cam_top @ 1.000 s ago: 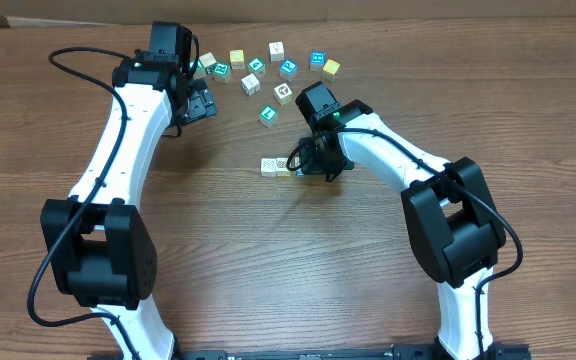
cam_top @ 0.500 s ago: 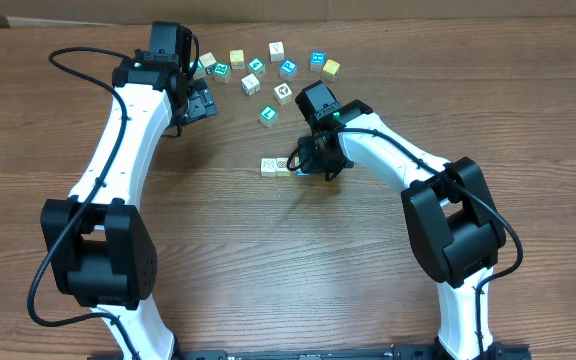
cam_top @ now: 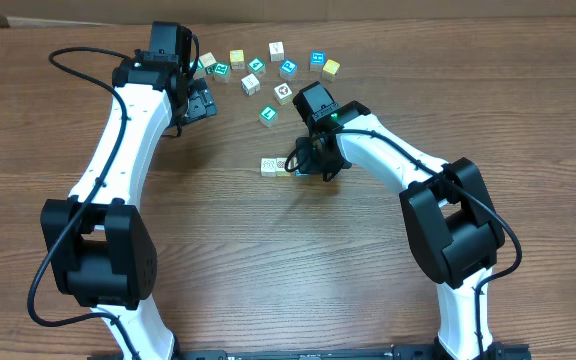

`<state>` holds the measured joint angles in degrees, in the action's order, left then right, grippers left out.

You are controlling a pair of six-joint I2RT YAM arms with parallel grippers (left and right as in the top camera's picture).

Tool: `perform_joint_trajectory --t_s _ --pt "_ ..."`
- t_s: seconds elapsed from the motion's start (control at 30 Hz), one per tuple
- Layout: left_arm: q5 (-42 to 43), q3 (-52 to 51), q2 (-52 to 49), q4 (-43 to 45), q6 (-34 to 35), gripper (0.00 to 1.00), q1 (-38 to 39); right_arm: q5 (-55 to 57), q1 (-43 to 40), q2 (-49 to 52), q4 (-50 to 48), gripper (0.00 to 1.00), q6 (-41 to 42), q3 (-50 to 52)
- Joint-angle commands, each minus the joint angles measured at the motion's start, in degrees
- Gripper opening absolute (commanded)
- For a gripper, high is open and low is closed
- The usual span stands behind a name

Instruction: Form a horizontal line

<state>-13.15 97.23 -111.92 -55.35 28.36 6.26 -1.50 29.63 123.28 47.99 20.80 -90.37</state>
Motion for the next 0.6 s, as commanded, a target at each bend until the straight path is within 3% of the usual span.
perform_joint_trajectory --t_s 0.0,0.57 --pt "-0.76 1.36 -0.74 -0.09 -0.07 1.00 0.13 -0.33 0.26 0.39 -0.33 0.04 0.68 -0.50" --pt "-0.76 1.36 -0.74 -0.09 -0.07 1.00 0.13 -1.20 0.37 0.39 -0.13 0.04 2.95 -1.20"
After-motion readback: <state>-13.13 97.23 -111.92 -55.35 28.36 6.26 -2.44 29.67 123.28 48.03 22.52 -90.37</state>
